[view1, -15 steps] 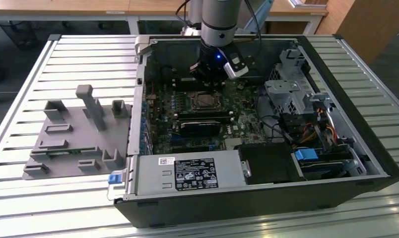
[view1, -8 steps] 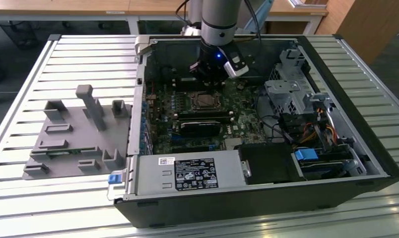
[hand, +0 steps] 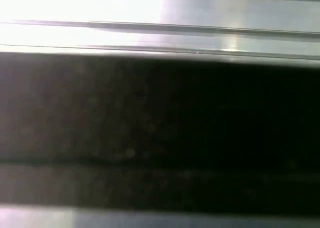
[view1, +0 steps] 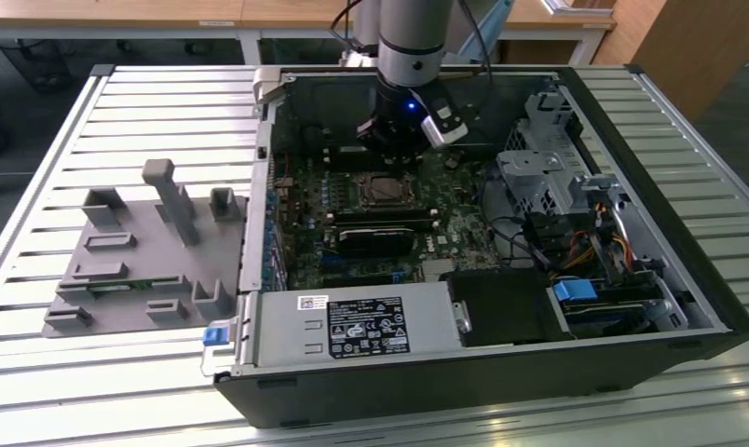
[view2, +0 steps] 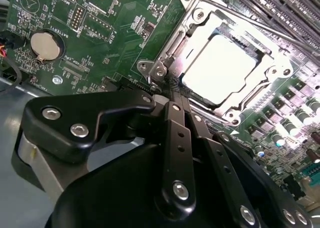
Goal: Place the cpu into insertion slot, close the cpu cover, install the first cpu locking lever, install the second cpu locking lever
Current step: 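Install the first cpu locking lever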
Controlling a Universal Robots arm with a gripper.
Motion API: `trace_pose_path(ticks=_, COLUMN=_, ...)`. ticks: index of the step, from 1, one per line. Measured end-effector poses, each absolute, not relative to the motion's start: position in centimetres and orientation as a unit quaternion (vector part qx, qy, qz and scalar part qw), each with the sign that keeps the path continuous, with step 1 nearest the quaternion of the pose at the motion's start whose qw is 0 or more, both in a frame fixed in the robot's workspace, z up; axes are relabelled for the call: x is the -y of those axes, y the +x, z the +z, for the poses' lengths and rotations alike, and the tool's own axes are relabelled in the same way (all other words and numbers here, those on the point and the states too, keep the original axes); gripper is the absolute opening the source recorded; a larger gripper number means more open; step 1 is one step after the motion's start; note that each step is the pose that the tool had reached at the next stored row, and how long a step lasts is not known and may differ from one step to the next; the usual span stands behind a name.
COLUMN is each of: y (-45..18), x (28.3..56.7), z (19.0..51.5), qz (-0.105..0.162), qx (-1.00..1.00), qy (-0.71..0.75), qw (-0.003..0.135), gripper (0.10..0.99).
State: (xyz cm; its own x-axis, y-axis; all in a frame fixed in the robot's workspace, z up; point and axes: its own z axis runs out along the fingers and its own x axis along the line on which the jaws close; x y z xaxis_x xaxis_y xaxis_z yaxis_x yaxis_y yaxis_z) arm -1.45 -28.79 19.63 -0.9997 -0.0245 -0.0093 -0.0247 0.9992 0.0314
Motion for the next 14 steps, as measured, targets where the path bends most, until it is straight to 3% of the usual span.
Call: trace_pose_path(ticks=14, y=-1.3, x=28.6, z=20.9, qz=0.017, qx=-1.000, qy=-0.012, qw=0.005, gripper=0.106)
